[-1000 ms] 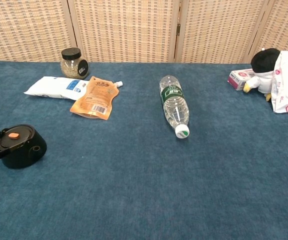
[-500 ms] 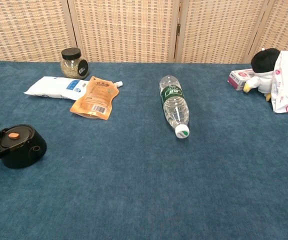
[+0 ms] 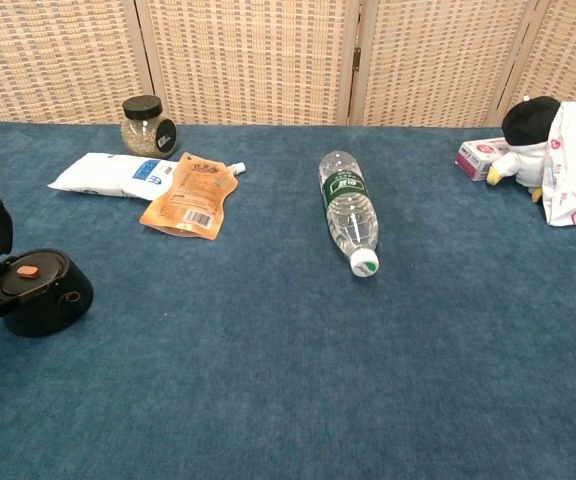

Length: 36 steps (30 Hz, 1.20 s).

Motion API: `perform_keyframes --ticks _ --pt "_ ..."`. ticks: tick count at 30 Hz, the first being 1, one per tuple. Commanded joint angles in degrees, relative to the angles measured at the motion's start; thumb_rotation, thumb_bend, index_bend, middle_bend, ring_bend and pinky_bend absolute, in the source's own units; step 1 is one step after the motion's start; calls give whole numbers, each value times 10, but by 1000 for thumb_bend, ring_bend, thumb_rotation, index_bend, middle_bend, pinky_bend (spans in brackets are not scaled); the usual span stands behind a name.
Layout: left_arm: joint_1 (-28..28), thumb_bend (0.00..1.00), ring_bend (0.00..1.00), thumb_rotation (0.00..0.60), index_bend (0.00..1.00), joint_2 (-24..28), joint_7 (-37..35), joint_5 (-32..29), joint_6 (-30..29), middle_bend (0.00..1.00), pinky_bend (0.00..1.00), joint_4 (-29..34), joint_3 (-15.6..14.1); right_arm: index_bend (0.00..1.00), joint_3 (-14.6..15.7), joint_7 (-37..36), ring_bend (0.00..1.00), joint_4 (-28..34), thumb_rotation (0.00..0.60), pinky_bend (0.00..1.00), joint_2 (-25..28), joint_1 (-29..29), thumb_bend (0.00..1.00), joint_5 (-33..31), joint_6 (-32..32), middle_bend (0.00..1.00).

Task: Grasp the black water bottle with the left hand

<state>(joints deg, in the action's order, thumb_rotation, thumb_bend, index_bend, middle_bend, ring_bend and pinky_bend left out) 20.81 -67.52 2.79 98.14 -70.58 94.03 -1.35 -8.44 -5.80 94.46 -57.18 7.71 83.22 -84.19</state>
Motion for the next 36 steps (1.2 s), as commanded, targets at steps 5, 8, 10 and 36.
perform_keyframes --ticks 5,8,10,36 --pt "7 163 359 181 449 -14 8 -11 13 442 0 -15 -2 102 0 -3 138 0 600 106 1 0 169 -2 2 252" --pt "7 163 367 180 468 -23 11 -10 9 450 0 -32 -4 102 1 -5 138 -1 600 106 2 0 169 -3 2 252" --pt "6 163 367 179 479 -28 11 -10 6 452 0 -44 -5 102 2 -6 138 -1 600 106 2 -1 168 -3 3 252" --pt "-3 163 415 210 544 -72 52 -37 1 540 0 -100 -14 102 7 -16 138 -2 600 106 0 -4 168 -3 6 252"
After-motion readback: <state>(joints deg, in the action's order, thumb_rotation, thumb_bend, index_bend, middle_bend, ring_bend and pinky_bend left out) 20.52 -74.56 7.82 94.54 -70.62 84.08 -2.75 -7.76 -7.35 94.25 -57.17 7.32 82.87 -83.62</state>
